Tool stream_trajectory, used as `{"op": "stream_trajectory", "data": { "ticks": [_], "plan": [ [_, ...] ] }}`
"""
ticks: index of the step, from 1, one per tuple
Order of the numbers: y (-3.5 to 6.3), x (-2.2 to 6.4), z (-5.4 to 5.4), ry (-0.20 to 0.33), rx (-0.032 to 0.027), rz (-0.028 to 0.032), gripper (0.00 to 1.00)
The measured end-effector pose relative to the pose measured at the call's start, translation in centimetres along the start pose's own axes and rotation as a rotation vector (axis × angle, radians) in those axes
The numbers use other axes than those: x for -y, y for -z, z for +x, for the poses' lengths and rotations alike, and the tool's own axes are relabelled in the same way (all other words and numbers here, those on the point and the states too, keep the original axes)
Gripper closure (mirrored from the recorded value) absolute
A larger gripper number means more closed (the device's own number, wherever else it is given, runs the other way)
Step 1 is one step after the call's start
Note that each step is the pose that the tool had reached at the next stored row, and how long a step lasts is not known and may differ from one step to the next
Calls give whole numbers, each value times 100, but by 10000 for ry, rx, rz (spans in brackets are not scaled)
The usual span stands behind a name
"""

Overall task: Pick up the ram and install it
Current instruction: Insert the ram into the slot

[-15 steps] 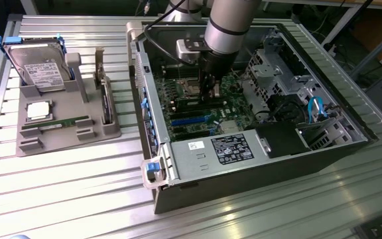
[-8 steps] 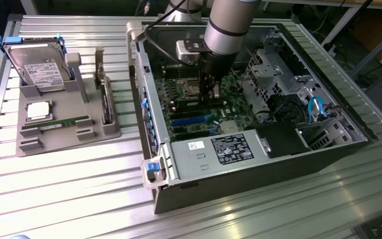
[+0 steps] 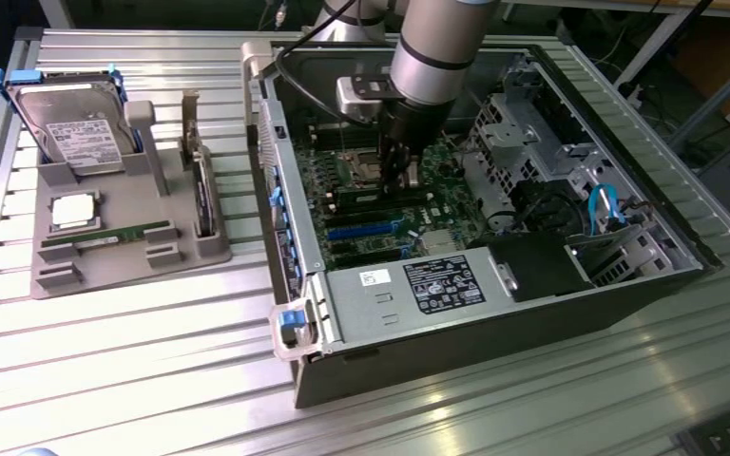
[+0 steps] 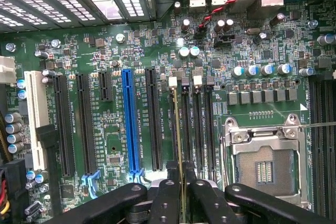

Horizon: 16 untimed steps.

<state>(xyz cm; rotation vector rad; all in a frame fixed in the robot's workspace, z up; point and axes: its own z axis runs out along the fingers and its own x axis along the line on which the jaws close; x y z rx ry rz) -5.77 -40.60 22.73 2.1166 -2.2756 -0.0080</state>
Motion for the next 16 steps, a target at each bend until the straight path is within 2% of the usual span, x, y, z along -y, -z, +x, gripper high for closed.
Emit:
{"op": "stream_trajectory", "data": {
  "ticks": [16],
  "plan": [
    [-18,19,-6,8,0,0,86]
  ]
}}
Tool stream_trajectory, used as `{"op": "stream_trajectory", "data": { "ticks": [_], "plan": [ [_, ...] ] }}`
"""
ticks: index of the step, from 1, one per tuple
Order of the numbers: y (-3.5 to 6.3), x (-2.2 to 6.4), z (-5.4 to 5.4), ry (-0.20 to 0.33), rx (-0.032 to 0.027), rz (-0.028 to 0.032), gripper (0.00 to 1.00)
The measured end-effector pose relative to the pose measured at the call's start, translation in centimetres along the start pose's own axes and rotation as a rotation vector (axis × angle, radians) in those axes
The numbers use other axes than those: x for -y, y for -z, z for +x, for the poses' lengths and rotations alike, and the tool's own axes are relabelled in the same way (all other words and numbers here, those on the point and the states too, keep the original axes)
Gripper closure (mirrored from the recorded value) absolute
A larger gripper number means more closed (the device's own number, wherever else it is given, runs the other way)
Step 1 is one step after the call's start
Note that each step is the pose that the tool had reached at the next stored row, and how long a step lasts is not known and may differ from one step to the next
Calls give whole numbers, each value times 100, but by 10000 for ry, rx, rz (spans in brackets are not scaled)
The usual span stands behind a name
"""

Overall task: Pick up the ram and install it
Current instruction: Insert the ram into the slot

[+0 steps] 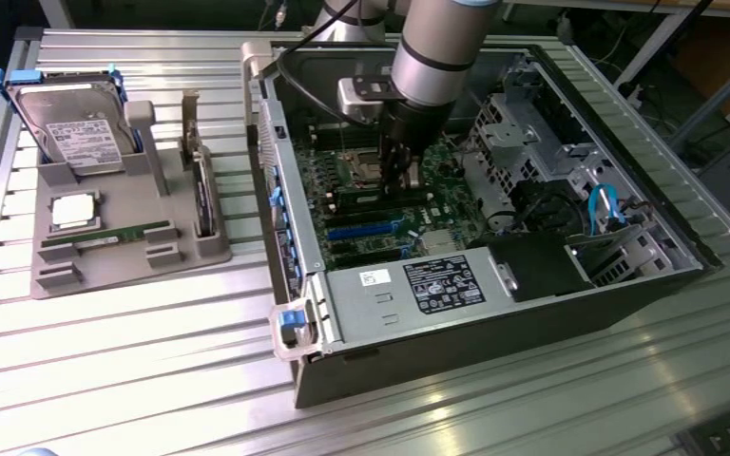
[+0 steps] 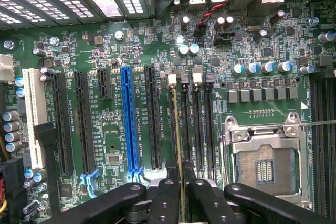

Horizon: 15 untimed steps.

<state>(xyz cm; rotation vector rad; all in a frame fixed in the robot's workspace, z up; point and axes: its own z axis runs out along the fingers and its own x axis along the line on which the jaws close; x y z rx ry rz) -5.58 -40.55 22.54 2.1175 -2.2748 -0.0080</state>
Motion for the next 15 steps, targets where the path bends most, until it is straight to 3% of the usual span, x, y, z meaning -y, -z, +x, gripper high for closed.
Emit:
{"op": "stream_trajectory", "data": {
  "ticks": [15],
  "plan": [
    [-23,1,-1,4,1,0,86]
  ]
}}
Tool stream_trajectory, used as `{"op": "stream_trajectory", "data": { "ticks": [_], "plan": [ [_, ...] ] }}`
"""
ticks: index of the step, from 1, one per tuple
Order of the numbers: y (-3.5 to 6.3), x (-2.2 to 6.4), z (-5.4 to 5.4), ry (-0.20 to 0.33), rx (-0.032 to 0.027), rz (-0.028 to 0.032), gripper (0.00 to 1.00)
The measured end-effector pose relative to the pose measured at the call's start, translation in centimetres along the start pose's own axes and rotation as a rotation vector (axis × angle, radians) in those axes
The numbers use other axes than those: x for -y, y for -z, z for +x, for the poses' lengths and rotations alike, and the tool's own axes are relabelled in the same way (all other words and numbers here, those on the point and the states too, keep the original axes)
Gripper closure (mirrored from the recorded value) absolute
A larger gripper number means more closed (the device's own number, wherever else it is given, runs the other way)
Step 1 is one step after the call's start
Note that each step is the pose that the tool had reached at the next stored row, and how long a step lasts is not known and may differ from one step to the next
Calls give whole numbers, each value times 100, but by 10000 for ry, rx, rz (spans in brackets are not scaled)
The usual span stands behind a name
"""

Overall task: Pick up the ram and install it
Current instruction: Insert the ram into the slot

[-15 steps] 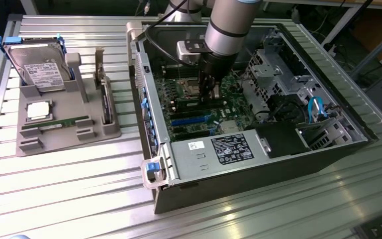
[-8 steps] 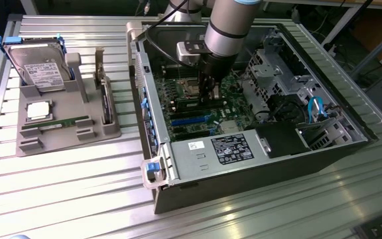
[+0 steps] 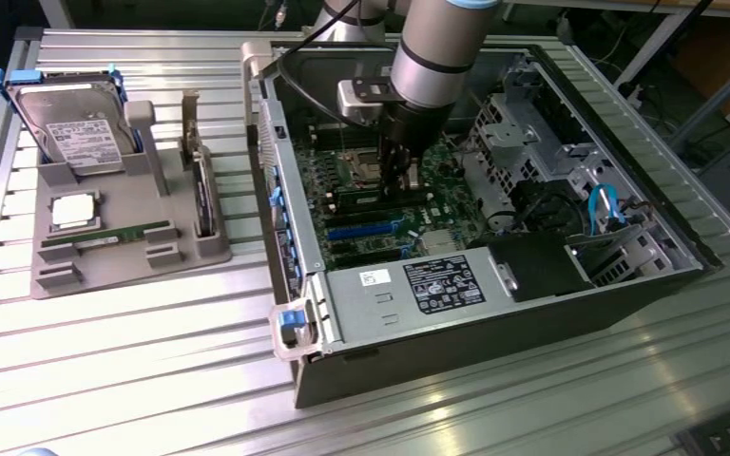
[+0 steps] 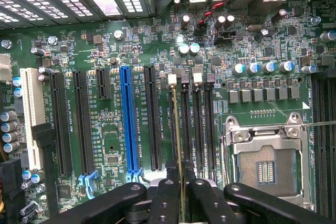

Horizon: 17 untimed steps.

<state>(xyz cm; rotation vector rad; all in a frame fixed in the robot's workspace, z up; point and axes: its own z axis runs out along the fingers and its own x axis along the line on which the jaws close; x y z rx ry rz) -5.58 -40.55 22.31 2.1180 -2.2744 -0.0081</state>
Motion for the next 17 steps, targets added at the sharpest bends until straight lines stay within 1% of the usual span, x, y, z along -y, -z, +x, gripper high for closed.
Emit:
{"op": "stream_trajectory", "data": {
  "ticks": [7,8,10,17],
  "plan": [
    [-3,0,0,0,1,1,86],
    [-6,0,0,0,3,12,86],
    [-16,-1,0,-2,3,63,86],
    [-16,-1,0,6,5,64,86]
  ]
}}
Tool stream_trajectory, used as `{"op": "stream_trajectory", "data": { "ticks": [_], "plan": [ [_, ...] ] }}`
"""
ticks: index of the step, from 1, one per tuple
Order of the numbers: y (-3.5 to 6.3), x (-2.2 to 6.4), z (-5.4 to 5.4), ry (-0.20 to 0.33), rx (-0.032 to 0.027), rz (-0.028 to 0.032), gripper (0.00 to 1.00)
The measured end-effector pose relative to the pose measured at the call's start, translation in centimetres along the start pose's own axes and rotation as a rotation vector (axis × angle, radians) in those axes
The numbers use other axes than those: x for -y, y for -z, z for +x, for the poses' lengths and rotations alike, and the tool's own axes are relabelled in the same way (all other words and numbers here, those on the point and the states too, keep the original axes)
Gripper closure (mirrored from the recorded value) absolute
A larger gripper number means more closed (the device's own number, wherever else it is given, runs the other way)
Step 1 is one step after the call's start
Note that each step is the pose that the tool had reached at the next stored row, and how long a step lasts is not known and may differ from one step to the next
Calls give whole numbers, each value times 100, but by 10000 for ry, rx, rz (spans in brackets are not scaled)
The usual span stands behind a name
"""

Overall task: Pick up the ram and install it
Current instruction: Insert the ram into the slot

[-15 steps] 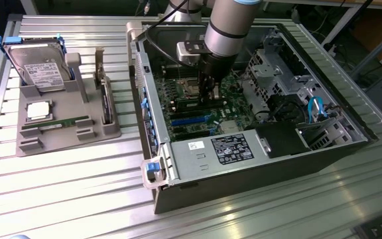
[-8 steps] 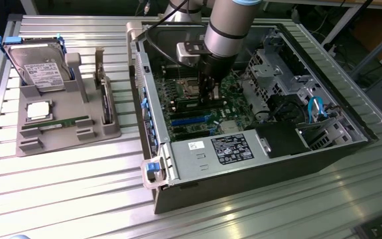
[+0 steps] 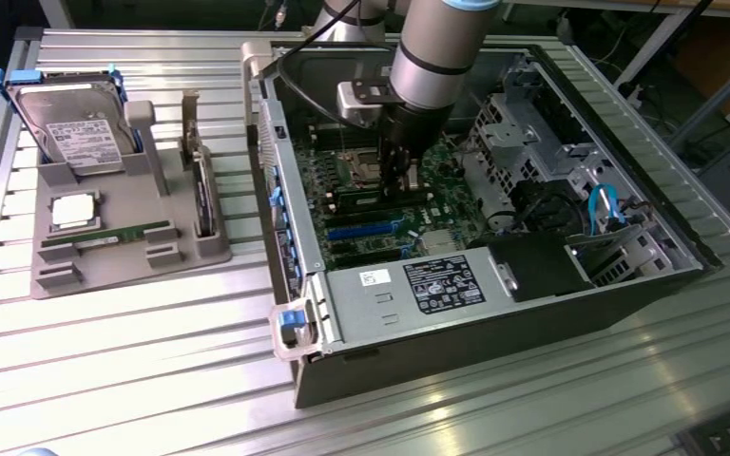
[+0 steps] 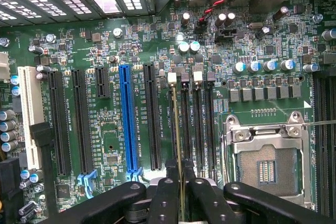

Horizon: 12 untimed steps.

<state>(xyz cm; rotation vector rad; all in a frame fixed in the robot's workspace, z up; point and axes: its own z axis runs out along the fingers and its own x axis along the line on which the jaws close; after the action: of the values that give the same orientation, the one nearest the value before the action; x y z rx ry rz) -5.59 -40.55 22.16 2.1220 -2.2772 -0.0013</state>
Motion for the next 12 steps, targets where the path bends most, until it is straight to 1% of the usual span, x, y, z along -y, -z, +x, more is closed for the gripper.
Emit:
{"op": "stream_trajectory", "data": {
  "ticks": [2,3,4,5,6,12],
  "plan": [
    [0,0,0,1,1,12,86],
    [-1,0,0,0,4,33,86],
    [-1,-1,0,-1,6,69,86],
    [-1,-1,0,-2,9,127,86],
    [-2,0,0,0,11,151,86],
    [-1,0,0,-1,10,152,86]
  ]
}}
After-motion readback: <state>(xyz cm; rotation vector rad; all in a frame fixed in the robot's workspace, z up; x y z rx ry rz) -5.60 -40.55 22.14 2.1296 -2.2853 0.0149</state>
